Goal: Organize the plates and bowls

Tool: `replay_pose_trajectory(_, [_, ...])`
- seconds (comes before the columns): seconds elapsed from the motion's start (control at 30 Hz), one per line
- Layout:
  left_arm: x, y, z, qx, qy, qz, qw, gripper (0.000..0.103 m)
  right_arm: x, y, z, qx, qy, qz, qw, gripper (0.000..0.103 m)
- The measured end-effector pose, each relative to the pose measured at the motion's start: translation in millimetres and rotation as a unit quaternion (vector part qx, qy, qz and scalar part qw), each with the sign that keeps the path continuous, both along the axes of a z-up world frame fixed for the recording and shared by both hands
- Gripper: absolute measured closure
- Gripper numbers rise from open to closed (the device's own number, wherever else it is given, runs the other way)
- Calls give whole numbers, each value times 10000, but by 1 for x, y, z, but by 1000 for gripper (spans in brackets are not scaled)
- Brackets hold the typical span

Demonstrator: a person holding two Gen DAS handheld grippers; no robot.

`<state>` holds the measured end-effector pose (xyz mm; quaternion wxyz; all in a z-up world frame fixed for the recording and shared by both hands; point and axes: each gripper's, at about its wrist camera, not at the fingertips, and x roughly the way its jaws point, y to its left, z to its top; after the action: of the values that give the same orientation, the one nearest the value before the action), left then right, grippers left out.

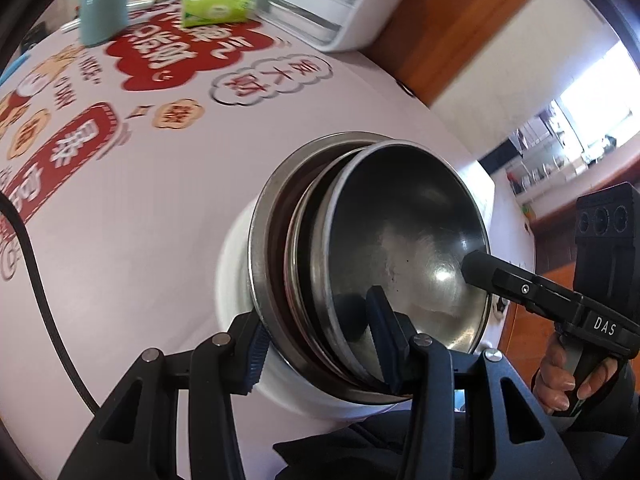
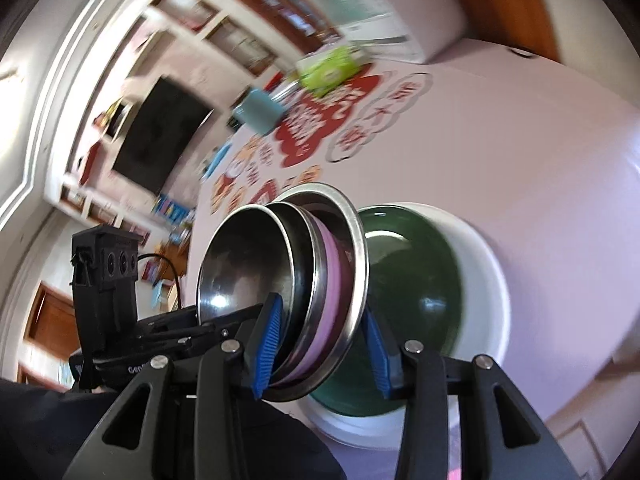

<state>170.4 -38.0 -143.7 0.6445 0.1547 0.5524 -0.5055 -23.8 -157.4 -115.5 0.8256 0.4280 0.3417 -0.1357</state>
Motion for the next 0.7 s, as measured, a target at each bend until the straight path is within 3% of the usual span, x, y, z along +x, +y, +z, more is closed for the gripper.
replay_pose_trajectory(0.17, [-10,-18,-11,109,94,-247,9996,58,-18,-6,-7,88,130,-441,9989,63])
replay_pose_trajectory(0.37, [-15,-24,-23,307,270,-286,9988,58,-22,-10,-14,199,288,-572,9977,62])
replay_pose_trajectory(0.6, [-14,-16,-21,375,182,-177,9990,55,-24,-10,-2,2,238,-630,9977,61])
replay_pose_trajectory(0.7, [-16,-10,-12,286,-20,-100,9995,49,-22,-9,3,-134,223,-598,9979,60])
